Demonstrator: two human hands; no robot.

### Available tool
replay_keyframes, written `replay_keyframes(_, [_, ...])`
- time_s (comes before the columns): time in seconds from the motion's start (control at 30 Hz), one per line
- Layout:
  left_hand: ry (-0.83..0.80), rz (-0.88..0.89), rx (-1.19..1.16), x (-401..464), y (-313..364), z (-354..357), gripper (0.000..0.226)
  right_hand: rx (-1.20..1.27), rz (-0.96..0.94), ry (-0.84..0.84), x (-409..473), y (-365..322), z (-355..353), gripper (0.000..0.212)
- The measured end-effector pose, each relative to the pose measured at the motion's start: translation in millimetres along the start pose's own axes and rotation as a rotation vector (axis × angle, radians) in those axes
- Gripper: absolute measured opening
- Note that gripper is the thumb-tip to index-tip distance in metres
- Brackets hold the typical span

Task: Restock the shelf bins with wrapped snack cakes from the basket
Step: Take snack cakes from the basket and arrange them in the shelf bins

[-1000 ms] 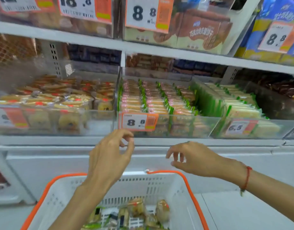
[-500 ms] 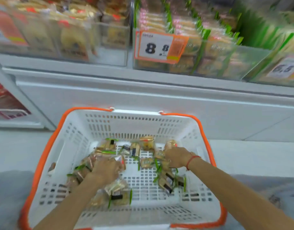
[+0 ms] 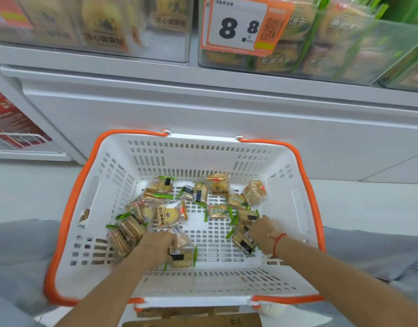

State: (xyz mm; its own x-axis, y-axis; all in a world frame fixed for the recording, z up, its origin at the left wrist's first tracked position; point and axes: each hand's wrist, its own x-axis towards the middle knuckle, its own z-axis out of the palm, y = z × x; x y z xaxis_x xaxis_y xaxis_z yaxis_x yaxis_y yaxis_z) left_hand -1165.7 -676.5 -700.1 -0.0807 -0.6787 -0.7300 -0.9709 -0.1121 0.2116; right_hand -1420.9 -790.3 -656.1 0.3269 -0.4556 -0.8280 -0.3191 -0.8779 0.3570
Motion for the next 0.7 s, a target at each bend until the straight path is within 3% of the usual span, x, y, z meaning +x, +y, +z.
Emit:
replay_keyframes(0.1, [0.006,-0.025,-0.076,-2.3,4.3,-11.8,0.028,0.241,-0.015,0.073,-16.6,18.1,-19.6,0.019])
replay_keyframes(0.23, [0.089,0.042,-0.523,-1.9,14.8,-59.8,0.030,1.121,-0.046,0.089,-30.7,61.7,-54.7,0.044])
replay_keyframes(0.33, [0.218,0.179,-0.887,-21.6,36.2,-118.3,0.030,1.649,-0.106,0.202,-46.2,90.8,-78.2,0.018])
replay_keyframes(0.4, [0.290,0.260,-0.943,-38.5,48.1,-149.1,0.036,1.890,-0.217,0.194,-53.7,106.3,-87.6,0.018])
replay_keyframes(0.5, [0.359,0.348,-0.975,-61.1,60.2,-180.4,0.041,2.015,-0.411,0.113,-67.3,127.4,-102.1,0.056])
replay_keyframes(0.6, [0.460,0.410,-1.053,-77.0,71.2,-195.1,0.032,2.005,-0.533,0.066,-90.3,138.0,-120.5,0.050])
replay_keyframes(0.7, [0.495,0.444,-1.127,-85.6,79.9,-201.8,0.021,1.981,-0.540,0.089,-117.6,141.8,-130.0,0.043])
